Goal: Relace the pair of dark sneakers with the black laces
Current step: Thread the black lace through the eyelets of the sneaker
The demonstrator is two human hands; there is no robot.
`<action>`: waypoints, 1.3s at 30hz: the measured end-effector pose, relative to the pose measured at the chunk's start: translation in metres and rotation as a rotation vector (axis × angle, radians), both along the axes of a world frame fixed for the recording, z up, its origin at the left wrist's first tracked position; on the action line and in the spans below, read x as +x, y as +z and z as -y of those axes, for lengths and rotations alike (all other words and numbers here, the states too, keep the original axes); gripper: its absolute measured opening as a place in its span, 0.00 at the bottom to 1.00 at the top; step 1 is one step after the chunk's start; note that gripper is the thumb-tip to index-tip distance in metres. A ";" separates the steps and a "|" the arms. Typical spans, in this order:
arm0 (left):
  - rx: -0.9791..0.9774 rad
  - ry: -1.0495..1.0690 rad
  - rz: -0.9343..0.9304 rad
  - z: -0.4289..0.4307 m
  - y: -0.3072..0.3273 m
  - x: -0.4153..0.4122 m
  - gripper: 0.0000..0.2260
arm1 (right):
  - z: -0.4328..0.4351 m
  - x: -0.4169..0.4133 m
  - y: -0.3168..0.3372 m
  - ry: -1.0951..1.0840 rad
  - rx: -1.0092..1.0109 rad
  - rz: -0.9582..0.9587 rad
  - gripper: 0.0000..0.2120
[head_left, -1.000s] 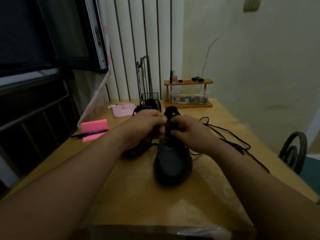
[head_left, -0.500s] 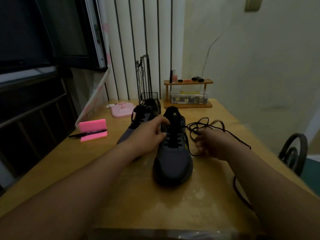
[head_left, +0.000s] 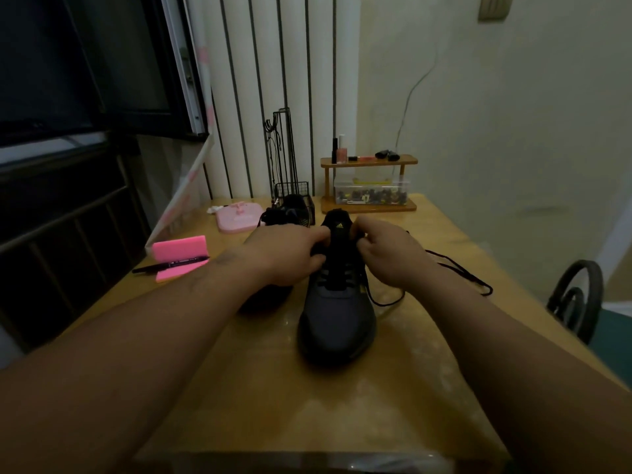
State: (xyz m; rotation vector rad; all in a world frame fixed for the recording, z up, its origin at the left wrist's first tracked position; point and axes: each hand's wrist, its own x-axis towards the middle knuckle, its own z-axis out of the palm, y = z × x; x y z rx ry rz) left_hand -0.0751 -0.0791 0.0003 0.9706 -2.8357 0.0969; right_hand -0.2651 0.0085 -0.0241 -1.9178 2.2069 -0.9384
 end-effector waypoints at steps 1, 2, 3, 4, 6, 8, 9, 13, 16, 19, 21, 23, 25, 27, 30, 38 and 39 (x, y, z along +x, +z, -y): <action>0.040 0.001 -0.014 0.002 0.000 0.002 0.10 | -0.001 -0.002 -0.003 -0.013 -0.019 0.015 0.07; 0.102 -0.007 -0.049 0.004 -0.001 0.004 0.09 | -0.001 -0.003 -0.005 -0.021 -0.034 0.032 0.07; 0.173 -0.020 -0.098 0.007 -0.004 0.006 0.08 | 0.000 -0.003 -0.006 -0.033 -0.039 0.038 0.07; 0.242 -0.034 -0.152 0.009 -0.007 0.007 0.08 | 0.001 -0.003 -0.007 -0.047 -0.045 0.026 0.07; 0.347 -0.048 -0.258 0.011 -0.014 0.008 0.09 | 0.002 0.002 -0.007 -0.059 -0.087 -0.049 0.11; 0.409 -0.052 -0.361 0.010 -0.023 0.009 0.11 | 0.001 0.013 -0.008 -0.011 -0.156 -0.117 0.13; 0.429 -0.050 -0.414 0.008 -0.028 0.009 0.12 | 0.000 0.020 -0.010 0.016 -0.159 -0.147 0.14; 0.424 0.015 -0.600 -0.003 -0.049 0.011 0.16 | 0.006 0.034 -0.013 0.003 -0.034 -0.188 0.16; 0.463 0.060 -0.750 -0.014 -0.067 0.008 0.23 | 0.010 0.038 -0.010 0.008 0.044 -0.107 0.12; 0.602 0.119 -0.921 -0.027 -0.090 0.001 0.29 | 0.014 0.035 -0.011 0.009 0.077 0.043 0.08; 0.699 0.137 -0.966 -0.034 -0.101 -0.003 0.29 | 0.013 0.032 -0.014 0.034 0.067 0.247 0.05; 0.715 0.108 -0.952 -0.037 -0.102 -0.004 0.27 | 0.008 0.029 -0.018 0.076 0.036 0.372 0.04; 0.728 0.098 -0.943 -0.038 -0.101 -0.004 0.25 | 0.004 0.026 -0.021 0.119 0.001 0.462 0.02; 0.734 0.098 -0.944 -0.037 -0.102 -0.005 0.25 | 0.002 0.024 -0.025 0.129 -0.043 0.496 0.02; 0.718 0.089 -0.951 -0.037 -0.103 -0.003 0.25 | 0.000 0.024 -0.029 0.090 -0.127 0.544 0.03; 0.717 0.101 -0.937 -0.032 -0.104 -0.002 0.25 | -0.004 0.025 -0.006 0.088 0.082 0.312 0.11; 0.713 0.103 -0.936 -0.033 -0.104 -0.002 0.25 | -0.003 0.028 -0.006 0.068 0.067 0.149 0.10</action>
